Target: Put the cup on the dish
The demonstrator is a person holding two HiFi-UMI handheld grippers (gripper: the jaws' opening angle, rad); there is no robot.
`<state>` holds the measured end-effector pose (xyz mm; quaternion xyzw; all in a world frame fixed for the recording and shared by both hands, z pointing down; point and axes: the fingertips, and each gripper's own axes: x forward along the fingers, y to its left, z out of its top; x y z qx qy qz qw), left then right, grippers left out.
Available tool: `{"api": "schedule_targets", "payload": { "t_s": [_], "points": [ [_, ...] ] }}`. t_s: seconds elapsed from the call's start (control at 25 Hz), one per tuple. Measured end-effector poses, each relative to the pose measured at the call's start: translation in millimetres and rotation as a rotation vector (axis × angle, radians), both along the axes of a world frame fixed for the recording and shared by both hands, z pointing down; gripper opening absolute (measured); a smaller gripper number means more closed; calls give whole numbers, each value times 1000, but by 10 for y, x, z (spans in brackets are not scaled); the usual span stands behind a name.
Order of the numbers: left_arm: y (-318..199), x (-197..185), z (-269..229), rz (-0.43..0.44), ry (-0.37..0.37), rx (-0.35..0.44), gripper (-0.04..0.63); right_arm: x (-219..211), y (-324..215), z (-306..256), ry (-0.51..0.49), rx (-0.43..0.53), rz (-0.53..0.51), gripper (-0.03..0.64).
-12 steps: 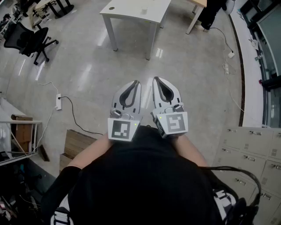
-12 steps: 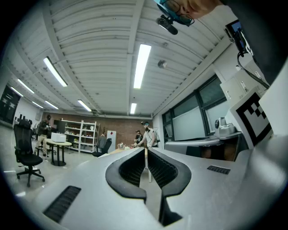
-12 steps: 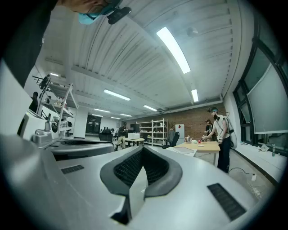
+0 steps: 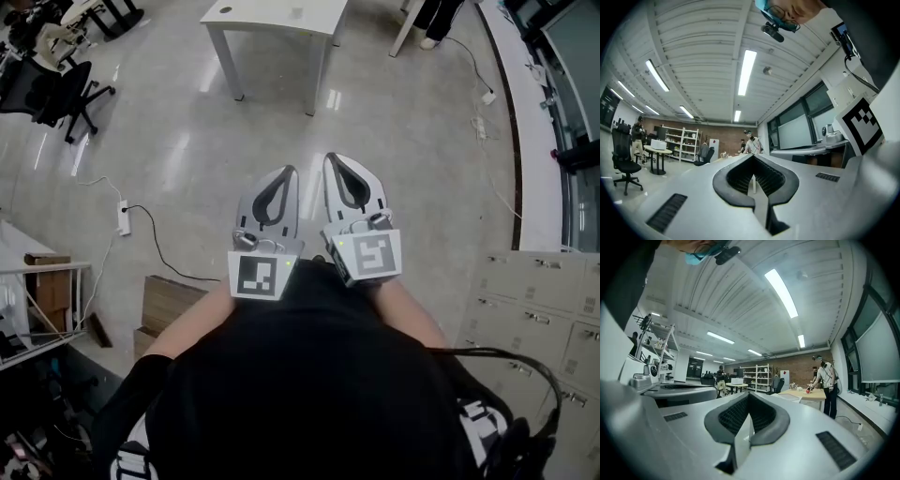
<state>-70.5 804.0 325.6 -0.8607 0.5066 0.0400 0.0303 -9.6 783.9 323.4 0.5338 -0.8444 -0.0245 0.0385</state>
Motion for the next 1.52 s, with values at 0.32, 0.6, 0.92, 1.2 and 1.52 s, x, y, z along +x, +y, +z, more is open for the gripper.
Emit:
{"api": "schedule_targets", "payload": {
  "t_s": [0.32,0.6,0.92,1.2,1.52],
  "points": [
    [-137,-241,-7,37,32,-8,8,-177,-9,6,-26,-7,47,12],
    [-272,-558,-8,47,67,-4,8,-403,-57,-51,-34,33,115,12],
    [-389,-826,-26,26,82,5,8,-653,-130,-87,2,51,93,12],
    [-725,-807,30,3,61,-12,8,-577,-430,-65,-13,43,110,12],
    [-1290,-477,127,27,31,-55,8,-258,-1056,155,-50,3,97,12]
  ]
}}
